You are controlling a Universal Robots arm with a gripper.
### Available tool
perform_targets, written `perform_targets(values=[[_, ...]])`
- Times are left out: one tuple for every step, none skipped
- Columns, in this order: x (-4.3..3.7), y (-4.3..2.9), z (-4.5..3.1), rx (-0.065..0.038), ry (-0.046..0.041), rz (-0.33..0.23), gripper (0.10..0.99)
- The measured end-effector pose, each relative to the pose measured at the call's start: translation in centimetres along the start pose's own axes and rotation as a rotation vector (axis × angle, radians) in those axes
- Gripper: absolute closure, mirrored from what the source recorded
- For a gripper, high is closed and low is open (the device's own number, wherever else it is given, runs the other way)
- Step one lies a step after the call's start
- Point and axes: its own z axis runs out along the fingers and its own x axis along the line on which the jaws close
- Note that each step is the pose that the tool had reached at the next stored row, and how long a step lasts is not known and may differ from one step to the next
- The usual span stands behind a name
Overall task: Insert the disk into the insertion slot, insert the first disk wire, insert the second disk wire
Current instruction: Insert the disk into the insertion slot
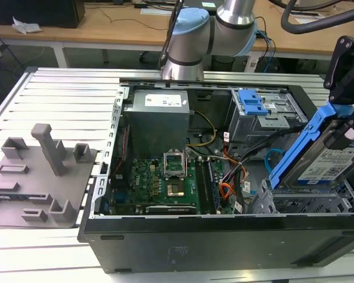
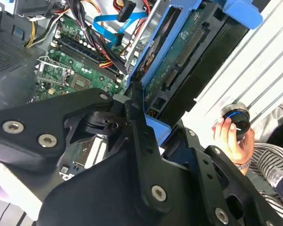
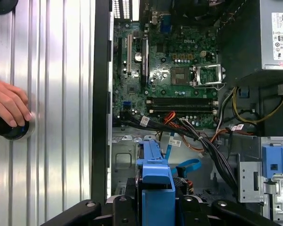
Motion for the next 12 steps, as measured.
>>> perform_targets(values=[[-0.06,-0.08,0.07,-0.003,-0.0008,0.0,0.722],[-0.18,-0.35,0.26,-0.01,-0.0017,0.0,0.722],[-0.27,-0.52,0.36,-0.015,-0.0017,0.0,0.722],[-0.31,-0.59,0.42,-0.017,-0.0017,0.0,0.722],[-0.34,-0.67,0.47,-0.019,-0.0019,0.0,0.722],[-0.39,-0.8,0.57,-0.023,-0.002,0.0,0.722],[-0.39,-0.86,0.64,-0.026,-0.002,0.0,0.722],[-0.39,-0.9,0.75,-0.028,-0.0023,0.0,0.722],[-0.39,-0.94,0.95,-0.033,-0.0029,0.0,0.722],[-0.39,-0.99,1.15,-0.036,-0.0029,0.0,0.722],[-0.39,-1.01,1.23,-0.038,-0.0026,0.0,0.722],[-0.39,-1.02,1.29,-0.039,-0.0026,0.0,0.722]])
